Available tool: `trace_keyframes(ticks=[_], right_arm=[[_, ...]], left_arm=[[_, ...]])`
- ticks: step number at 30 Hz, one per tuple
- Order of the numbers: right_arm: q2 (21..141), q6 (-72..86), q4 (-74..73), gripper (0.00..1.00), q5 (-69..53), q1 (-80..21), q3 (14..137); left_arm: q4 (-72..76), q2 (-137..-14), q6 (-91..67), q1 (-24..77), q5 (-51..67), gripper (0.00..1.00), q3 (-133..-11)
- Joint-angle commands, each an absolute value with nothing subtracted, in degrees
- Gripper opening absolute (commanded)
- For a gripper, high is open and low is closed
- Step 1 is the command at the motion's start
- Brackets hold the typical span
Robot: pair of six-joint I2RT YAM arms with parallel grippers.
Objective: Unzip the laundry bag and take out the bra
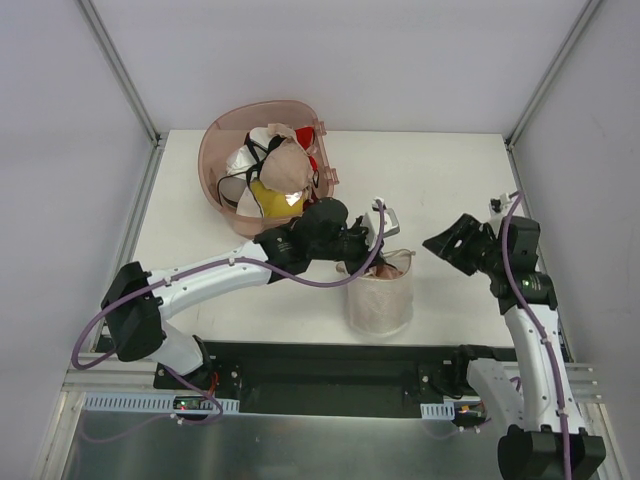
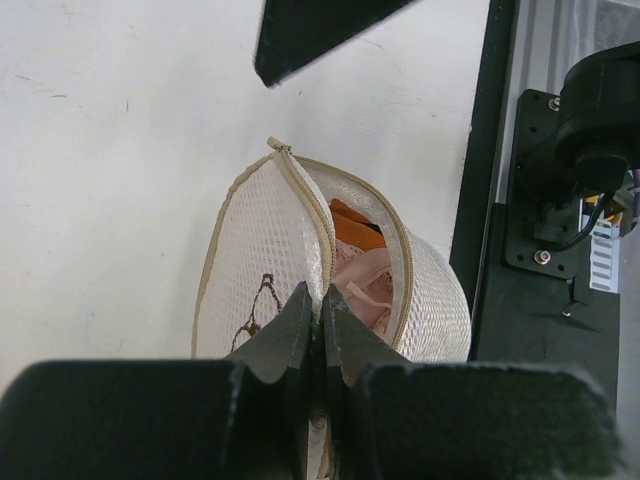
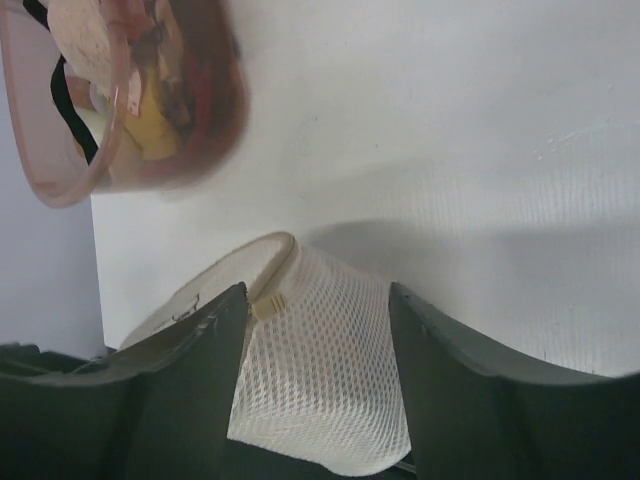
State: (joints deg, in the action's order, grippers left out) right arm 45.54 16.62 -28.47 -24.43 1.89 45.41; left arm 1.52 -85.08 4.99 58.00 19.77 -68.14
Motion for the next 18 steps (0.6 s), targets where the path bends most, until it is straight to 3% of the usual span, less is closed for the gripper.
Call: trace_keyframes(ticks=[1, 9, 18], right_arm=[[39.8, 17.5, -32.2, 0.64, -24.2, -1.0, 43.2], [41.0, 14.9, -29.4, 0.63, -32.2, -2.7, 42.5], [35.5, 18.4, -33.6, 0.66, -21.5, -0.4, 46.9]], left_arm=[[5.5, -85.5, 5.1, 57.3, 22.7, 0.00, -70.1], [5.7, -87.4, 8.9, 56.8, 28.4, 0.00, -72.8], [0.3, -93.6, 18.9, 53.4, 36.1, 0.03, -85.6]])
